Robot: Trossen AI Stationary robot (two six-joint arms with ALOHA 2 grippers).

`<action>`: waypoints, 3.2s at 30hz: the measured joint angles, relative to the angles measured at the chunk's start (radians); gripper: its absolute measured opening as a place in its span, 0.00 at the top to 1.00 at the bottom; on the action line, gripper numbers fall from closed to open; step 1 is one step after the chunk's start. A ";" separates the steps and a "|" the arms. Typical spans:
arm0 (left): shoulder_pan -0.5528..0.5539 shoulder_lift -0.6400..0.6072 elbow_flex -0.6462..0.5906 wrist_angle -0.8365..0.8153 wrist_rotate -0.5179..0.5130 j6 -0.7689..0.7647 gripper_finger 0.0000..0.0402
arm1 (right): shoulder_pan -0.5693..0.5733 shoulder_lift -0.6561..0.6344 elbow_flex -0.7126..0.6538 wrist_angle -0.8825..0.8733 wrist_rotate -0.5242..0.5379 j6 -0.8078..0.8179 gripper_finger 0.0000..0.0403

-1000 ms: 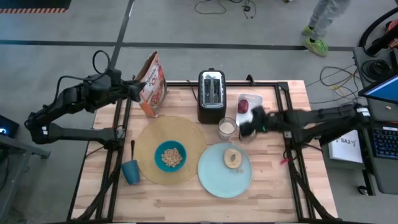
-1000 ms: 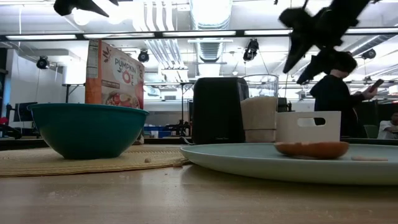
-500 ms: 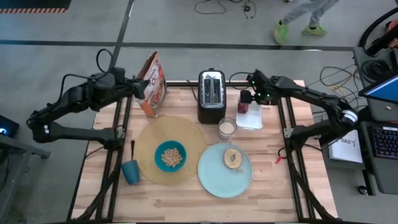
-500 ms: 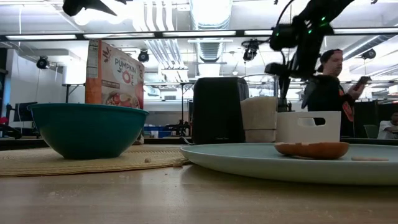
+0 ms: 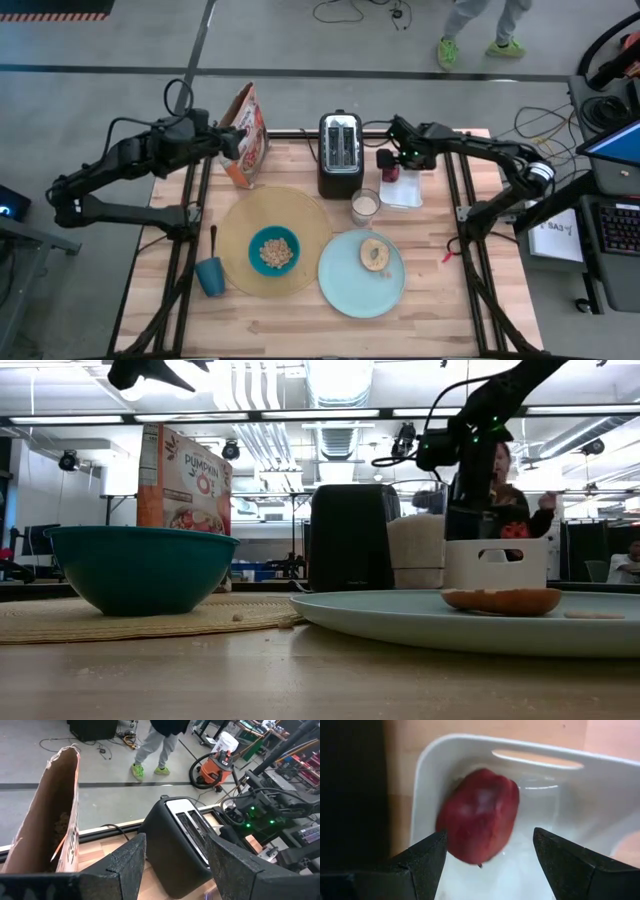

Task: Arrange a breakfast setting
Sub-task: Put the red apple on the light blue plate

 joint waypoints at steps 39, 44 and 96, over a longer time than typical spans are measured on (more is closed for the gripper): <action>0.000 0.002 0.000 -0.001 -0.002 0.008 0.53 | 0.001 0.054 -0.022 0.080 0.023 -0.015 0.63; 0.000 0.001 0.000 -0.001 -0.002 0.008 0.53 | -0.001 -0.015 -0.026 0.059 0.036 -0.007 0.65; 0.000 0.002 0.000 0.000 -0.001 0.016 0.53 | -0.036 0.181 0.133 -0.202 0.071 -0.426 0.18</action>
